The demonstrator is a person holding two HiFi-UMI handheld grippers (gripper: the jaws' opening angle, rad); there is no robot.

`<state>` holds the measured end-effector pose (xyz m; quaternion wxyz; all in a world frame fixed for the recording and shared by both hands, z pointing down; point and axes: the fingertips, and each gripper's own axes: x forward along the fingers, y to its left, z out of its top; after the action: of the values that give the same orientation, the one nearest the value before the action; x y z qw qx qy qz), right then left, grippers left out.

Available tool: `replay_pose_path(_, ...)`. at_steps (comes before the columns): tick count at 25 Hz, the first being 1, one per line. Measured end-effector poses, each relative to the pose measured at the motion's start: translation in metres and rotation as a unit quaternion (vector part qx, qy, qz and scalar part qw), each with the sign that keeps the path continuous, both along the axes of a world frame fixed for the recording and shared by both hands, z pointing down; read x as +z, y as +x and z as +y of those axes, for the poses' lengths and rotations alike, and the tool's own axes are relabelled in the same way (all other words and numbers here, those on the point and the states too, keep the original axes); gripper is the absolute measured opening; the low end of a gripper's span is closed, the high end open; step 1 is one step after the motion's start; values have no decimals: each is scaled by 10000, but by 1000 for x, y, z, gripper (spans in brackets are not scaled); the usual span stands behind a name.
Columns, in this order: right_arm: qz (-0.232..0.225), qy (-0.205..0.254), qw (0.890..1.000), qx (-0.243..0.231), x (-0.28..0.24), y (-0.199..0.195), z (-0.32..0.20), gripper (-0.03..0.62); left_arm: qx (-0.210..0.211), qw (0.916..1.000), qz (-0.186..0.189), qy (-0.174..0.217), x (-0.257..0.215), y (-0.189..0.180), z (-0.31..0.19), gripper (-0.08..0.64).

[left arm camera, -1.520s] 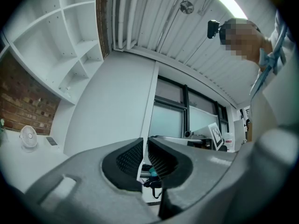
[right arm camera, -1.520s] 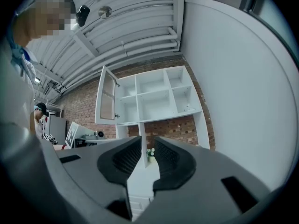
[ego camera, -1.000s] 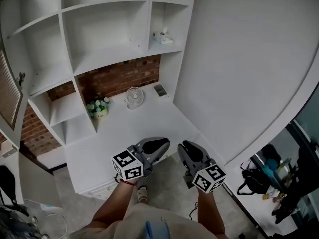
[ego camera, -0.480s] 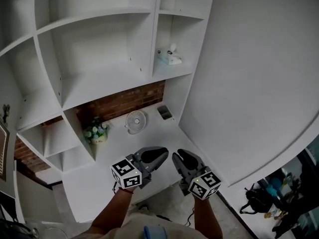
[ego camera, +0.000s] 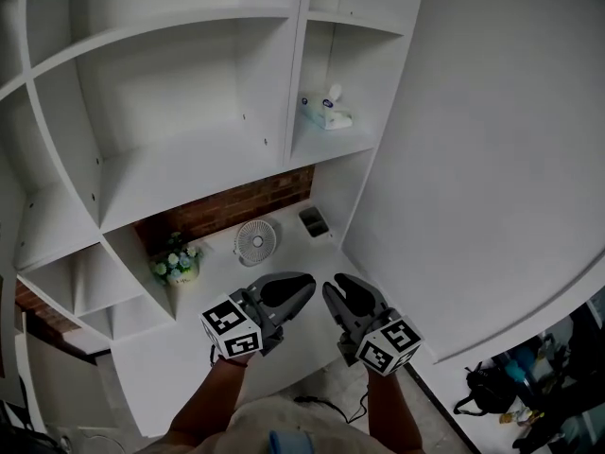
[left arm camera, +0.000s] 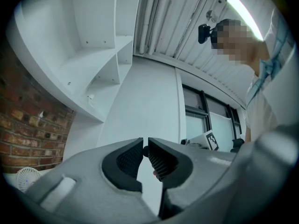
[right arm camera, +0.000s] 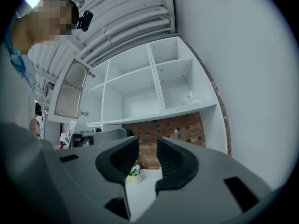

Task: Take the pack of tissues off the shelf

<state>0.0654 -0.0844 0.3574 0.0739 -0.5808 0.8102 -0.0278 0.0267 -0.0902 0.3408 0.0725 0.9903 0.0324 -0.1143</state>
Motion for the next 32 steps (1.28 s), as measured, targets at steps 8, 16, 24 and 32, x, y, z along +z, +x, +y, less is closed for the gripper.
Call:
replay_pose_path(8, 123, 18, 9987, -497, -13, 27, -32, 121, -494, 9988, -70, -18, -8, 28, -32, 15)
replay_pose_path(16, 210, 93, 9957, -898, -24, 53, -58, 124, -970, 9953, 7, 24, -18, 52, -58, 15)
replay_pose_path(24, 184, 100, 9947, -1007, -24, 63, -76, 124, -1172, 9931, 39, 3, -18, 60, -73, 15)
replay_pose_path(32, 307, 166, 9932, -1114, -29, 66, -86, 71, -1302, 9915, 53, -53, -17, 55, -82, 15)
